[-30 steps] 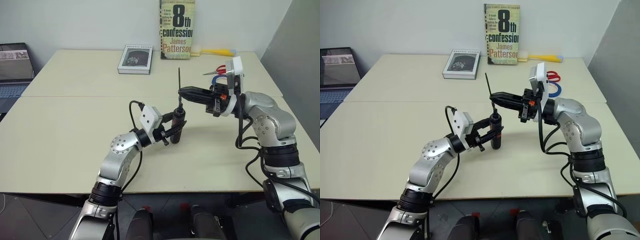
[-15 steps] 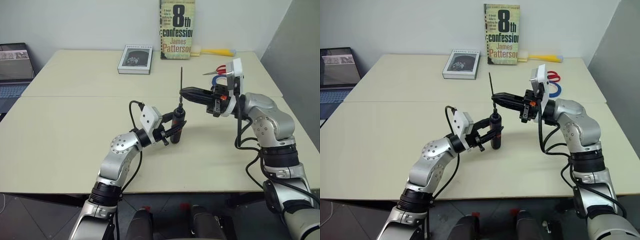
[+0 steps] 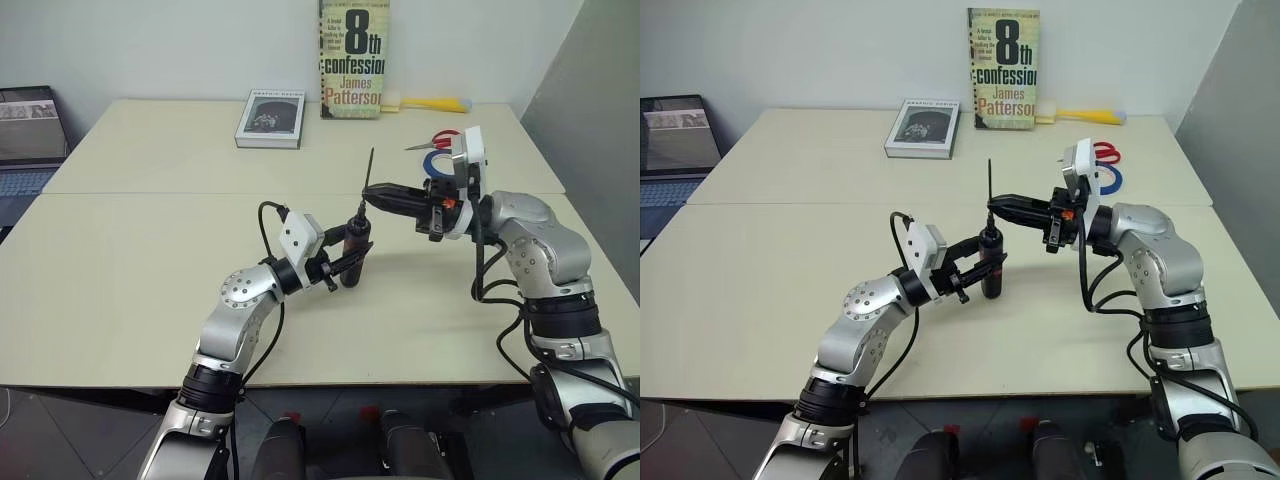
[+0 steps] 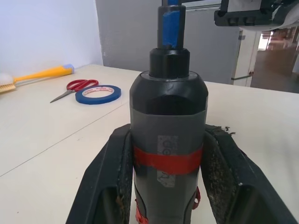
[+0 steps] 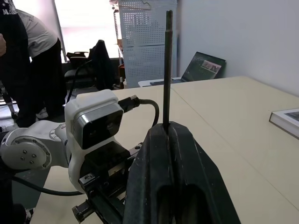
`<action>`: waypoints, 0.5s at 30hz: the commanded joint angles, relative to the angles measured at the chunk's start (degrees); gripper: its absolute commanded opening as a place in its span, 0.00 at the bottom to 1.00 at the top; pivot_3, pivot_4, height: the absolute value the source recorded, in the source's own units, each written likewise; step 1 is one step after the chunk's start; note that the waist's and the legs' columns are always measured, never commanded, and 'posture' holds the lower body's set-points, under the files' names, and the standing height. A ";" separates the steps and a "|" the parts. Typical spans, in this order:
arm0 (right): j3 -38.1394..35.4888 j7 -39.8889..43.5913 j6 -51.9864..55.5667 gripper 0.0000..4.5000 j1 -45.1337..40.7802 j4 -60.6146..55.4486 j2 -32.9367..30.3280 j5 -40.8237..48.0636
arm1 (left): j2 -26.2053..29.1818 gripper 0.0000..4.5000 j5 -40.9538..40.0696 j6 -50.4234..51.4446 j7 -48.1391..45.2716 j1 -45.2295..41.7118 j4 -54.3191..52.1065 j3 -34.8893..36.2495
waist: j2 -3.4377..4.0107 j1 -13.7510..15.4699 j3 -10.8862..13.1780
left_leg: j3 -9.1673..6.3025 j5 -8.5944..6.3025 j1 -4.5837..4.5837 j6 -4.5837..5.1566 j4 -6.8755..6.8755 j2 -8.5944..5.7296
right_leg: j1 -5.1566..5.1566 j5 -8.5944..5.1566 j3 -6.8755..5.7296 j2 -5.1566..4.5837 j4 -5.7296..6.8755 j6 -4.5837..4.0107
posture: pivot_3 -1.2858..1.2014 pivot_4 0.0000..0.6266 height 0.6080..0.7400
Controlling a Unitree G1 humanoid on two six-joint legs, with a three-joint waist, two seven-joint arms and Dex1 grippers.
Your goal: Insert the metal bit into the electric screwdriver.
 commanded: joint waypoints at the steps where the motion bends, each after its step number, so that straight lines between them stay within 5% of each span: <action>1: 0.85 1.70 0.09 0.00 -1.71 0.08 -1.17 -0.76 | 0.46 0.37 -0.11 -0.22 0.08 0.05 -1.71 0.24 | 0.00 0.00 0.00 | 0.00 0.00 0.00 0.00 0.00 0.00 | 0.00 0.00 0.00 0.00 0.00 0.00 | 0.52 0.24 1.00; 11: 0.94 1.81 1.41 0.00 -3.01 0.74 -2.02 -1.34 | 0.40 0.37 0.05 -0.44 0.14 -0.02 -1.50 0.19 | 0.00 0.01 0.00 | 0.00 0.00 0.00 0.00 -0.01 0.00 | 0.00 0.00 0.00 0.00 -0.01 0.00 | 0.52 0.24 1.00; 15: 1.08 2.69 2.12 0.15 -3.00 0.37 -2.85 -1.30 | 0.30 0.37 0.11 -0.64 0.08 -0.11 -1.28 0.09 | 0.00 0.01 0.00 | 0.00 0.00 0.00 0.00 -0.02 0.00 | -0.01 0.00 -0.01 0.00 -0.02 -0.01 | 0.52 0.24 1.00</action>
